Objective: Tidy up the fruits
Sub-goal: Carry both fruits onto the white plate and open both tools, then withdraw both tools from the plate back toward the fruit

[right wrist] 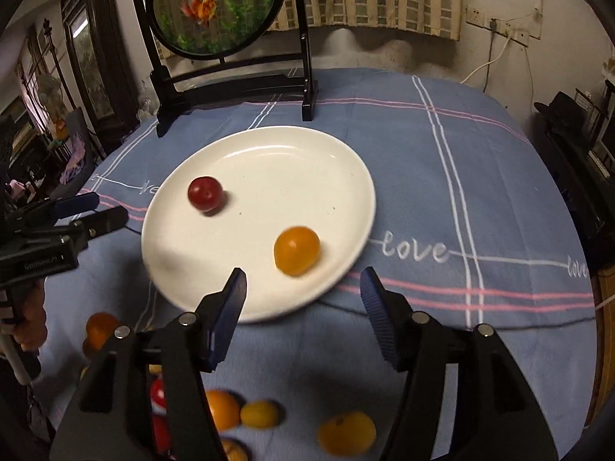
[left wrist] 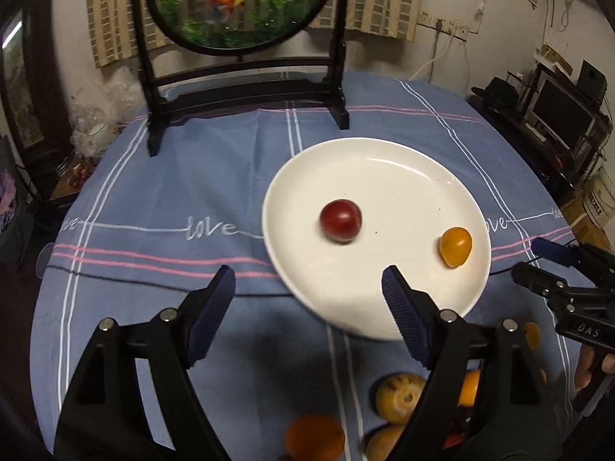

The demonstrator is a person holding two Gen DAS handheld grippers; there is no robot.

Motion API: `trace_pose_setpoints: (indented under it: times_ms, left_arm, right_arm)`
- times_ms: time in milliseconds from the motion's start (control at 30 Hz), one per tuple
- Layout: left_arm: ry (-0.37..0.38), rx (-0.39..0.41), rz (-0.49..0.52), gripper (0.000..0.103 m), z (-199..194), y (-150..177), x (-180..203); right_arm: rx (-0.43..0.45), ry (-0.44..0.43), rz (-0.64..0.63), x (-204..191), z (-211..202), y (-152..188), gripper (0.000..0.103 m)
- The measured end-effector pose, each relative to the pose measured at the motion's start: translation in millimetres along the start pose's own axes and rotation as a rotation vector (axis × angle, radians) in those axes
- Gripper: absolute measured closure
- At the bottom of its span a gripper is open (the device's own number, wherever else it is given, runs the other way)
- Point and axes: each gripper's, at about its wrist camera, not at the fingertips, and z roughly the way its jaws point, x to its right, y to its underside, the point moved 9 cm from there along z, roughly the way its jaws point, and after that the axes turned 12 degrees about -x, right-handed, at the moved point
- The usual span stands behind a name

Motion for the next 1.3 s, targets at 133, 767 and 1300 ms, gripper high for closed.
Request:
trace_pose_setpoints:
  times_ms: [133, 767, 1300]
  left_arm:
    - [0.033, 0.016, -0.01, 0.018, -23, 18, 0]
    - [0.012, -0.049, -0.032, 0.015, -41, 173, -13]
    - [-0.018, -0.108, -0.036, 0.015, -16, 201, 1]
  right_arm:
    - [0.027, -0.005, 0.066, 14, -22, 25, 0.041]
    - [0.054, -0.06, 0.236, 27, -60, 180, 0.04]
    - [0.008, -0.103, 0.183, -3, -46, 195, 0.04]
